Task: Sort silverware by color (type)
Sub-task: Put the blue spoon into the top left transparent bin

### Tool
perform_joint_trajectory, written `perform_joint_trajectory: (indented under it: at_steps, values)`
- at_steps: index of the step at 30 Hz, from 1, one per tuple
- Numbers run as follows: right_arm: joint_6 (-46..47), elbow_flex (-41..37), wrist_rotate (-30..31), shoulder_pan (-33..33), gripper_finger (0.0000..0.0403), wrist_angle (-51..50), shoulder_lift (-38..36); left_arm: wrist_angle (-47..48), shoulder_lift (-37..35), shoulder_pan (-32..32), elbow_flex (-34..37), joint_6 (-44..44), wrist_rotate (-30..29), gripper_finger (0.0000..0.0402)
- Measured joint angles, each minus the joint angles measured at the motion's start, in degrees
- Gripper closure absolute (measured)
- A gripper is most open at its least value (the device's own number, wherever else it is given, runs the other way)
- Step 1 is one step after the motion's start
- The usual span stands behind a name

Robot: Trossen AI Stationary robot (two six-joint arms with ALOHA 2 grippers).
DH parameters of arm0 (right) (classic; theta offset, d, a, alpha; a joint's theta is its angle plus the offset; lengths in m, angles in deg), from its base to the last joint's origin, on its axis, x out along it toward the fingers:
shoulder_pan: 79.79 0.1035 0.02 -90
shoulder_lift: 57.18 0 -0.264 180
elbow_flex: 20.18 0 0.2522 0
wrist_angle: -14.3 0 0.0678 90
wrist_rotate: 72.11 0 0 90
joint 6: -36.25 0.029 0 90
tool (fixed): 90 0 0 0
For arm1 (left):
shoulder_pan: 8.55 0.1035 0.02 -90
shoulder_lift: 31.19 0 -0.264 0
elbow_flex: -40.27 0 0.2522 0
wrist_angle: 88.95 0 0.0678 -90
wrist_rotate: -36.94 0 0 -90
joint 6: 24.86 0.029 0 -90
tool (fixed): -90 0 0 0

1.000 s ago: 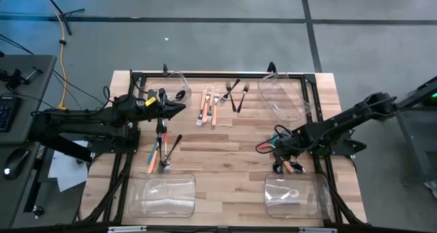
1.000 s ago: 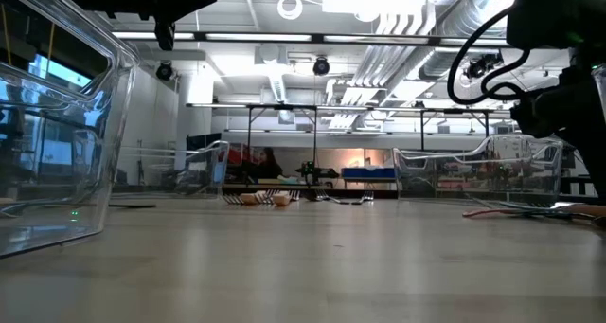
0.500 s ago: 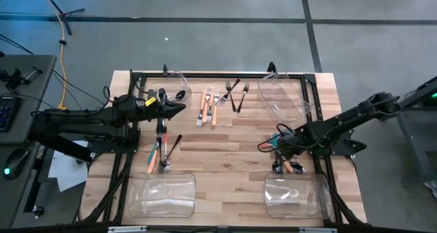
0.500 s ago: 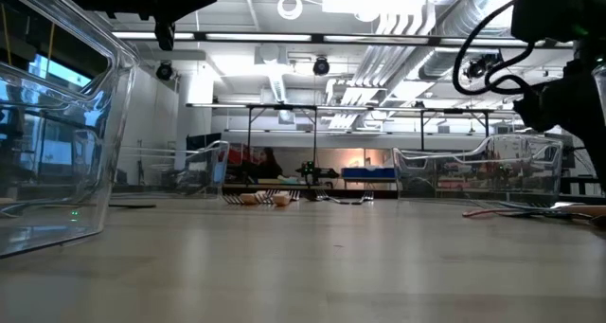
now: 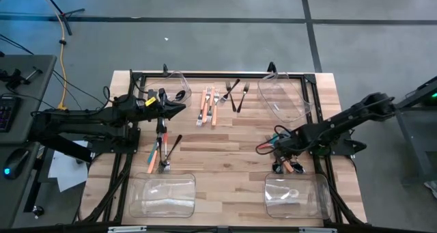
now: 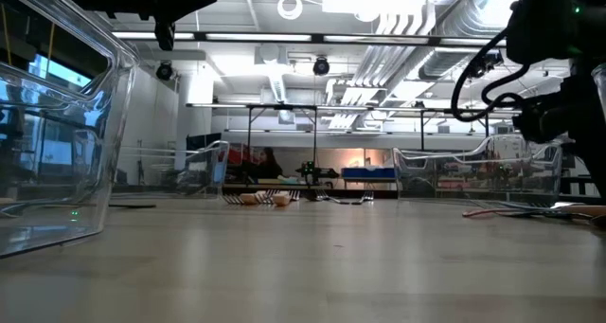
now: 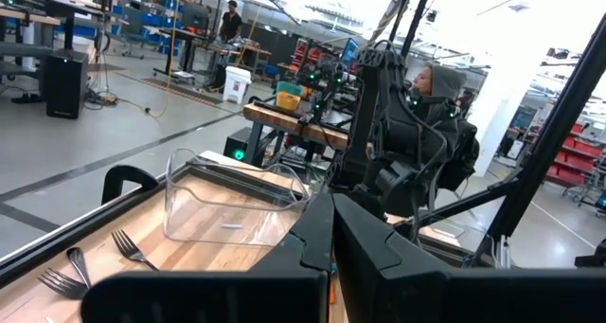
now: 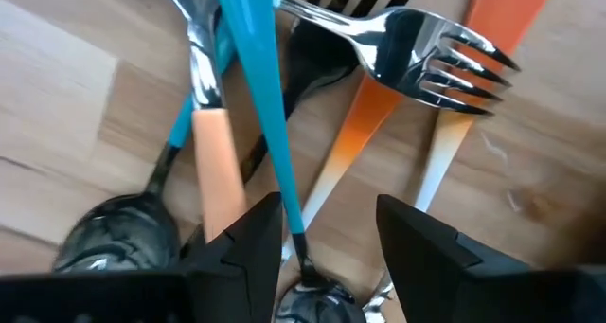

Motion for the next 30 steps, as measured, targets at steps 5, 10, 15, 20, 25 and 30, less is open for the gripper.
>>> perform_joint_trajectory:
  at_steps: [5,10,15,20,25,30]
  values:
    - [0.0,0.0,0.0,0.0,0.0247,0.9,1.5,0.0,0.0,0.0,0.0,0.0,0.0,0.0401]
    - [-0.1,0.0,0.0,0.0,0.0263,1.5,2.7,0.0,0.0,0.0,0.0,0.0,0.0,0.0401]
    - [-0.6,0.2,-0.1,0.0,0.0318,1.7,3.2,0.0,0.0,0.0,0.0,0.4,0.0,0.0401]
    - [-0.6,0.2,-0.7,0.0,0.0376,2.4,3.2,0.0,0.0,0.0,0.0,0.4,0.0,0.0401]
    - [-1.6,0.2,-1.2,0.0,0.0393,2.8,3.2,0.0,0.0,0.0,0.0,0.5,0.0,0.0401]
    - [-2.6,1.1,-2.3,0.0,0.0382,0.4,3.3,0.0,0.0,0.0,0.0,0.1,0.0,0.0401]
